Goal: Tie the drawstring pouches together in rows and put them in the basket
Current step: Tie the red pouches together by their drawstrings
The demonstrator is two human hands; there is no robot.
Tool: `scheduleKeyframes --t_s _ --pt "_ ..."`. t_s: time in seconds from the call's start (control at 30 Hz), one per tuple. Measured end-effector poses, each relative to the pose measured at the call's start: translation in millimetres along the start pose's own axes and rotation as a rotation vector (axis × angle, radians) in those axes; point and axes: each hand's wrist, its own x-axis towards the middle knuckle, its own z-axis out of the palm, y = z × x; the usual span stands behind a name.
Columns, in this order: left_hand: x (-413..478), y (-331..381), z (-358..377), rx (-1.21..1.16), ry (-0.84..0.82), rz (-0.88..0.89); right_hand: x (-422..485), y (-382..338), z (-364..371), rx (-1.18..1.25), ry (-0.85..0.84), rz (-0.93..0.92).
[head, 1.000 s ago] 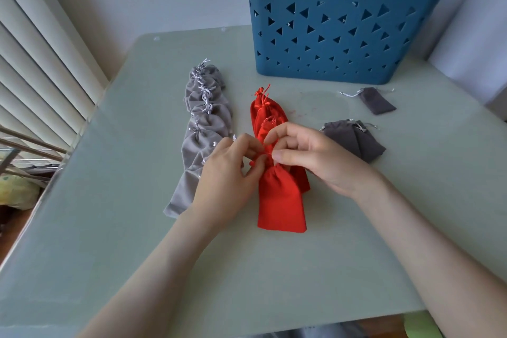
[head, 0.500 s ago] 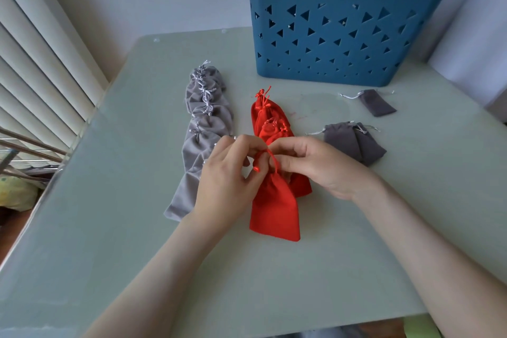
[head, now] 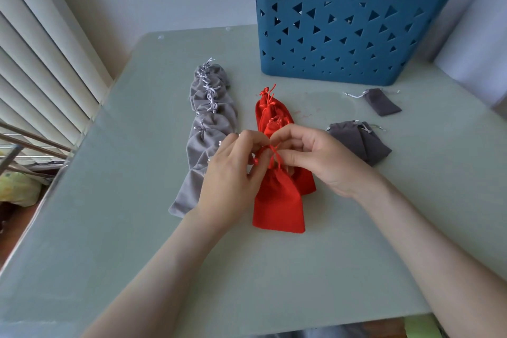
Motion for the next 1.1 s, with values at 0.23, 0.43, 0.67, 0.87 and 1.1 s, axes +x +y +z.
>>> scheduleKeyframes --t_s 0.23,0.43,0.67,0.87,1.1 --pt "1.2 -7.7 0.5 0.059 -0.038 -0.044 0.8 -0.1 -7.2 -0.154 0.159 0.011" --pt "4.9 -6.0 -5.6 0.062 0.040 -0.175 2.7 0.1 -22.5 -0.219 0.393 0.046" --pt "3.5 0.4 -10.4 -0.058 -0.011 -0.115 2.4 0.7 -25.1 -0.110 0.393 0.014" --pt "1.5 5.0 -9.2 -0.140 -0.123 -0.052 -1.5 -1.0 -14.6 -0.014 0.003 -0.109" --pt "1.8 4.3 -7.8 -0.153 -0.040 -0.085 -3.6 -3.1 -8.1 -0.021 -0.133 -0.030"
